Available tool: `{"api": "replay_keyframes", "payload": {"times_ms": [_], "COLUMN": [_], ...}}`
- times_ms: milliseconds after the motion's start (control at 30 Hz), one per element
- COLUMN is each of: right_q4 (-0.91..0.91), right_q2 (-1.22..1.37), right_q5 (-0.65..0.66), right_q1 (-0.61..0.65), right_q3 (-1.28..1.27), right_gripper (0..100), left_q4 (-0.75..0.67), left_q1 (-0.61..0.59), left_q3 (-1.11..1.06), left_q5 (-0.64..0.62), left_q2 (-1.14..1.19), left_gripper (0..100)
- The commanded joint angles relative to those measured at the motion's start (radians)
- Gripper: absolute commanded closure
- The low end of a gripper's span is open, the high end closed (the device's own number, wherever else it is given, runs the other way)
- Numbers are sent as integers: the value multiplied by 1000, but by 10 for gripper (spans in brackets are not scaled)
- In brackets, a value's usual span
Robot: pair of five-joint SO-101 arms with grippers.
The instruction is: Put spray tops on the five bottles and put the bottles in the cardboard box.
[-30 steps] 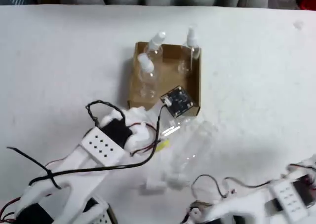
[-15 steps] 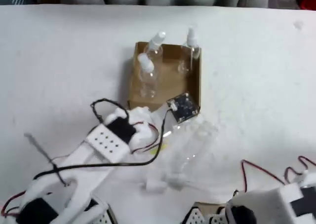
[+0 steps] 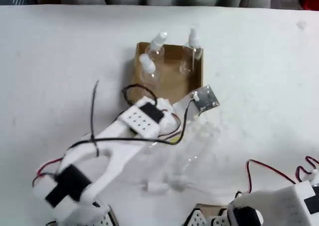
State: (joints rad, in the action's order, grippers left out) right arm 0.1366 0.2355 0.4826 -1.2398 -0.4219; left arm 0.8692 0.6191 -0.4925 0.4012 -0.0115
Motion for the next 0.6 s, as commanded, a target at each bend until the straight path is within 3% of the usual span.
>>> {"api": "replay_keyframes", "payload": {"times_ms": [0,400,567], "right_q4": [21,21,21], "right_q2": [-15,-15,-13], "right_q5": [-5,-8,-9], "right_q1": [2,4,4], "right_q3": [57,55,55], "right_gripper": [984,984,984], "left_q4": [0,43,118], "left_q1": [1,-1,7], "left_q3": [150,235,236], "left_q5": [3,3,12], "left_q2": [113,259,259], "left_gripper": [718,727,889]}}
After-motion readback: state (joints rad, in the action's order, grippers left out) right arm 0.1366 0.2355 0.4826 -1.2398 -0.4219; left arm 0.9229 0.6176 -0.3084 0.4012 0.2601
